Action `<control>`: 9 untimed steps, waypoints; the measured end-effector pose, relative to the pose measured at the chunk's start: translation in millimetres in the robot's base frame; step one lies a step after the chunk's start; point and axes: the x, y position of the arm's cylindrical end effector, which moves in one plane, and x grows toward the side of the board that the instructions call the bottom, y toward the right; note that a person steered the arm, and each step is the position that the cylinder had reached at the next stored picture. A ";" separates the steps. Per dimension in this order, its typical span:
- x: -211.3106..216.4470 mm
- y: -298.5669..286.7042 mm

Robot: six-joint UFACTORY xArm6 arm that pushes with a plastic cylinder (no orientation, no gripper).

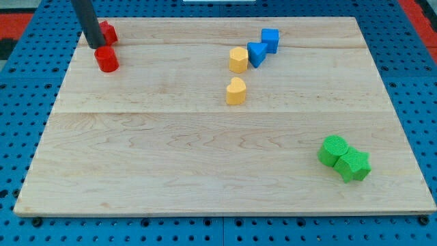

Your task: Separate yellow hexagon from the yellow heart

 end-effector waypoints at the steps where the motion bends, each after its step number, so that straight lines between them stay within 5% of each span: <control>1: 16.5 -25.9; 3: 83.3 -4.7; 6: 9.5 34.4; 9: 62.0 52.7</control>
